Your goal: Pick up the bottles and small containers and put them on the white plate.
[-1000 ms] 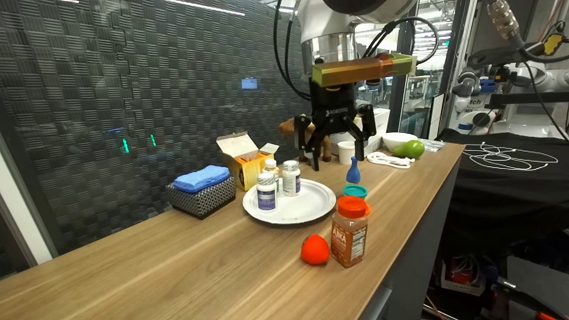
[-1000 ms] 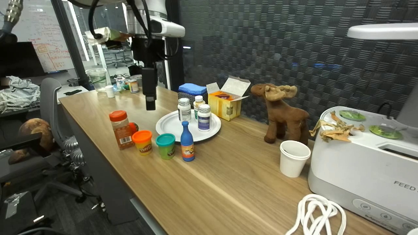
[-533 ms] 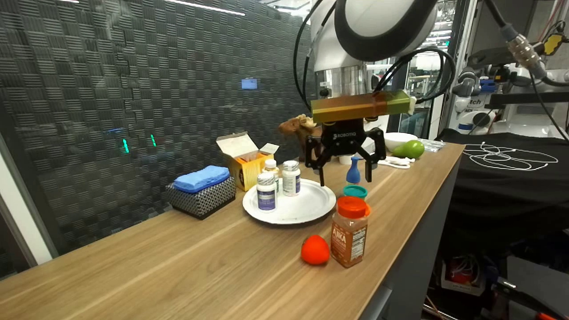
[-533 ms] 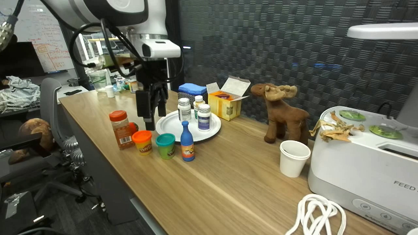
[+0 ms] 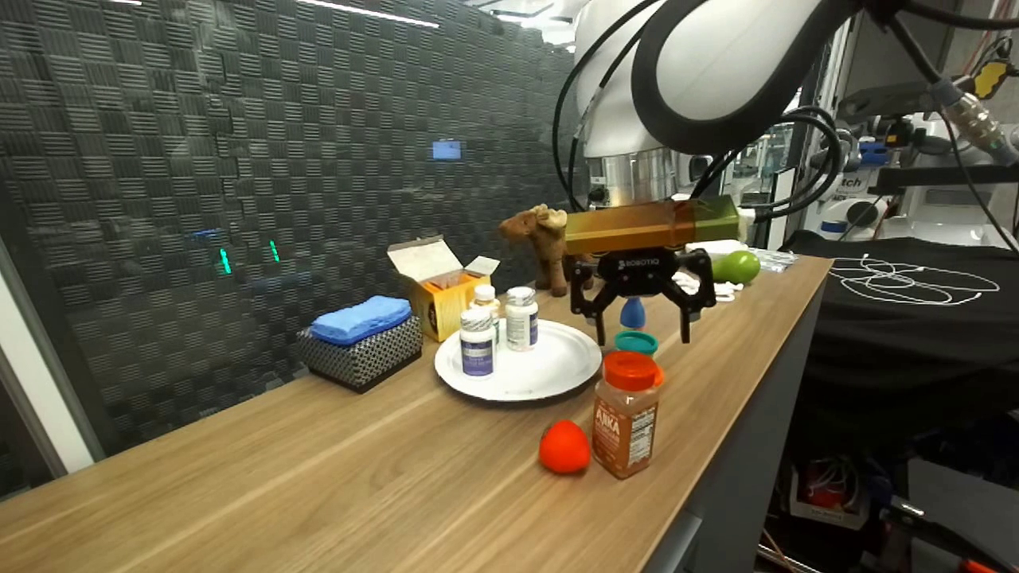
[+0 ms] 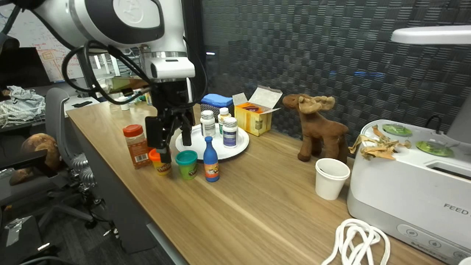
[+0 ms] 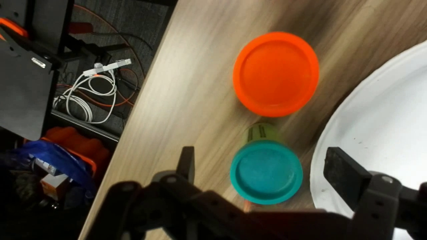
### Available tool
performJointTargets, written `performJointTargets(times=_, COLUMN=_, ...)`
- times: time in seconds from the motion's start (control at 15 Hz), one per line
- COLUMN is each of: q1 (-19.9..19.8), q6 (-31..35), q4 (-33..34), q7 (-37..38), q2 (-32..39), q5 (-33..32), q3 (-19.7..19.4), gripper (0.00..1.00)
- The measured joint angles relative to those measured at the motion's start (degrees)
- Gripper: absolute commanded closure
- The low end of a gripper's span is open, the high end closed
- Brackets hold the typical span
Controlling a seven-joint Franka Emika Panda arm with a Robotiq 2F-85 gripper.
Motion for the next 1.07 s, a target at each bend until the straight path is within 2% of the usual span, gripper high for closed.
performJointTargets(times=0.33, q1=-1.86, q6=8.16, q4=-1.78, q7=0.05, q2=1.42, q5=-0.77, q3=-1.39, gripper=0.0)
performJointTargets(times=0.6, q1=-2.17, q6=13.58, q4=-2.1, q7=1.65, q2=3.42, q5=-7.08, q3=-2.44, gripper=0.0)
performJointTargets(times=1.07, q1=-1.01, q6=15.1, q4=-2.73, q7=1.51, q2=4.74, q5=-7.55, q3=-1.94, gripper=0.0)
